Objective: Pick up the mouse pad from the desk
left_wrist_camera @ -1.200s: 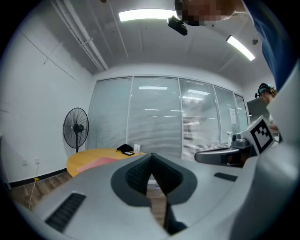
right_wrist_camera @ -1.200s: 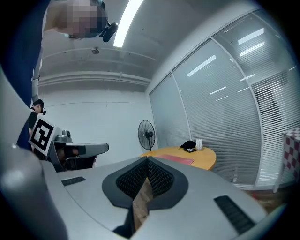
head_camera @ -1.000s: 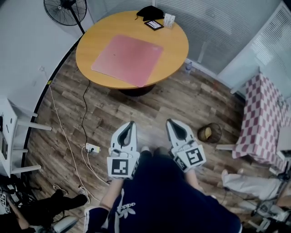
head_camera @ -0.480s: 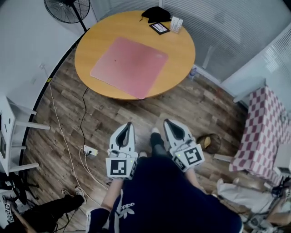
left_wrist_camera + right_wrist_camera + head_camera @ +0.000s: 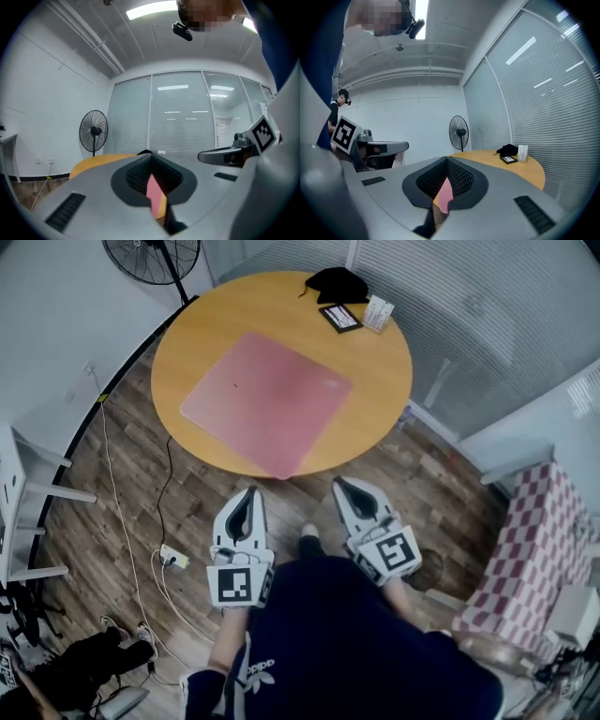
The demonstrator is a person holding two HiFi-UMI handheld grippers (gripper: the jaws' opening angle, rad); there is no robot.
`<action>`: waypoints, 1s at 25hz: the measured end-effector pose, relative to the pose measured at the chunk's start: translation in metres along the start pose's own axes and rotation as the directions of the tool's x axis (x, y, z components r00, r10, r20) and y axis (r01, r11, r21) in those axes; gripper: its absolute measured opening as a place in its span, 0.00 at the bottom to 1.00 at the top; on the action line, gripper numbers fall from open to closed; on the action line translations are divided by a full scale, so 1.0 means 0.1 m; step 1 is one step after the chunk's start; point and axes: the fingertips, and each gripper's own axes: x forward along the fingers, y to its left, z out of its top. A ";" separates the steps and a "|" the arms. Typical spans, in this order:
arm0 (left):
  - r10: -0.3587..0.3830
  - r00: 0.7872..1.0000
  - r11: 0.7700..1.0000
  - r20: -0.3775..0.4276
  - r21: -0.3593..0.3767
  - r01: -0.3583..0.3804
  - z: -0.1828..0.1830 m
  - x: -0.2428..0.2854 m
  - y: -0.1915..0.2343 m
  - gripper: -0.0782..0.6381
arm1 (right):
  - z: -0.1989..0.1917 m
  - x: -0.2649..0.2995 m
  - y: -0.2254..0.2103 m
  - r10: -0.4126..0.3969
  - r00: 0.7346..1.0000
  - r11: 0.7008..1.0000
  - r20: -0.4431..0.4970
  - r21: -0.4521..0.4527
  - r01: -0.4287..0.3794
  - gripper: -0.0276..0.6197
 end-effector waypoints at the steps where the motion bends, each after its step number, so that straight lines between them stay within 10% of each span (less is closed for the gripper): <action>1: 0.011 1.000 1.000 0.001 0.002 -0.011 0.00 0.06 0.02 0.11 | 0.00 0.03 -0.06 0.007 1.000 1.000 -0.002 -0.003 -0.007 0.05; 25: -0.049 0.999 0.998 -0.011 0.028 0.049 0.08 0.76 -0.20 0.11 | 0.02 0.21 -0.63 -0.033 0.999 0.999 -0.029 0.038 0.034 0.05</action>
